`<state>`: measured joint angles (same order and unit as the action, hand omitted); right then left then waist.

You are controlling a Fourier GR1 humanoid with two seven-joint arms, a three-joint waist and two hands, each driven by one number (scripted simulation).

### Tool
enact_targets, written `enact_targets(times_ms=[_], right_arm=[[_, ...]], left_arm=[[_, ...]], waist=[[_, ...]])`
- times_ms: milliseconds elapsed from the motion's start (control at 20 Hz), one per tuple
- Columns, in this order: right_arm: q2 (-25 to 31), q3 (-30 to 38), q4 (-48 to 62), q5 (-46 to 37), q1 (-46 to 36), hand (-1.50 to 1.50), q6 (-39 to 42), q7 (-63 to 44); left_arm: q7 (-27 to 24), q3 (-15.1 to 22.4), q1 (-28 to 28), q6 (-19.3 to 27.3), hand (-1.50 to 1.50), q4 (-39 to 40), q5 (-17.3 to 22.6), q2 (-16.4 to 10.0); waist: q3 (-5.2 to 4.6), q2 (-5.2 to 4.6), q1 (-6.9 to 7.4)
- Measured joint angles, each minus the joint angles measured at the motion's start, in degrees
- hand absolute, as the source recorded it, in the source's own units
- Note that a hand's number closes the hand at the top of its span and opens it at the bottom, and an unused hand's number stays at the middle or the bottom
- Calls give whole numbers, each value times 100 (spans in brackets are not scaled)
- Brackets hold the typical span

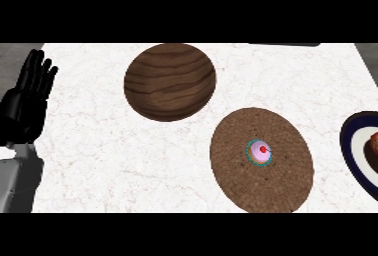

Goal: Pick the lemon from the placemat and place it in the bowl

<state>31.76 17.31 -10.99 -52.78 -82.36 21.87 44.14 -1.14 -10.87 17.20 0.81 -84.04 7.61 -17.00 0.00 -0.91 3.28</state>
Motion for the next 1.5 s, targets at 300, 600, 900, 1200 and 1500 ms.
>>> enact_targets(times_ms=[300, 600, 900, 1200, 1500], right_arm=[[-656, -24, 35, 89, -499, 150, 278, -562], [-1437, -209, -16, 8, -656, 150, 323, -950], [-2274, -363, -56, -58, -505, 150, 98, -1377], [-2910, -625, -33, -244, -204, 150, -691, -1785], [-3112, -755, 228, -296, 95, -150, -1334, -2360]], left_arm=[[-32, -33, -9, 16, 0, 16, -22, -3], [-46, -60, 27, 42, 0, 83, -35, 15], [-38, -116, -20, -4, 0, 81, -14, -31], [-106, -133, 107, -23, 0, 231, -18, -23], [-48, -35, 109, -46, 0, 121, -50, 18]], waist=[[-3, 16, -53], [-5, 26, -102], [-5, 38, -136], [-7, 11, -90], [-6, -15, 10]])
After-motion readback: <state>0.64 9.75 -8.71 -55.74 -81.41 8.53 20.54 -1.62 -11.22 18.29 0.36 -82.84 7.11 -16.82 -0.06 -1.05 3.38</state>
